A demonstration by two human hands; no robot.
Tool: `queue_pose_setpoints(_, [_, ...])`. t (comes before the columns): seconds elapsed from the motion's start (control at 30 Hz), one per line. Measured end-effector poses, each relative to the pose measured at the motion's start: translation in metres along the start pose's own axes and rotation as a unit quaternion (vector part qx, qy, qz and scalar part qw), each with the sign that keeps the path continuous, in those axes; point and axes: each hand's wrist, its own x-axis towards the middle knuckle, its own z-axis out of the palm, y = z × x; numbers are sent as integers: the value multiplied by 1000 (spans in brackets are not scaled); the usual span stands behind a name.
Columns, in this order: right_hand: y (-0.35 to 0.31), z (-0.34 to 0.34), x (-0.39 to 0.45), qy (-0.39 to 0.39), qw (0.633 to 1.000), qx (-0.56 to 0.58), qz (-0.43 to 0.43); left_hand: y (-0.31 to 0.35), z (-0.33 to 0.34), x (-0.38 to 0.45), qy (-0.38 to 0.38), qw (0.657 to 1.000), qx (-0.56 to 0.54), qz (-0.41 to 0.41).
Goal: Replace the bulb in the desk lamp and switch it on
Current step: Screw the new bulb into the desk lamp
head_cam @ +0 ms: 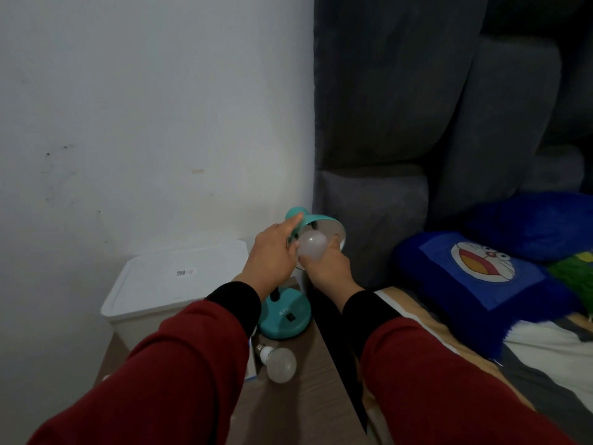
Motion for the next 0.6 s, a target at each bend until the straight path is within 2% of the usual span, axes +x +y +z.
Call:
queue_pose_setpoints(0.17, [-7,-7,-7,14,997,-74,21,0,-9,-13,-54,995,48,-69])
queue_pose_setpoints(0.43, [-26,-28,-31,-30,978,-206,14,-17,-34,-35,-165,957,172,-164])
queue_pose_setpoints(0.6, [-39,-29,-50,-69,953,-296,-7,-31,-58,-51,-176,939,223,-192])
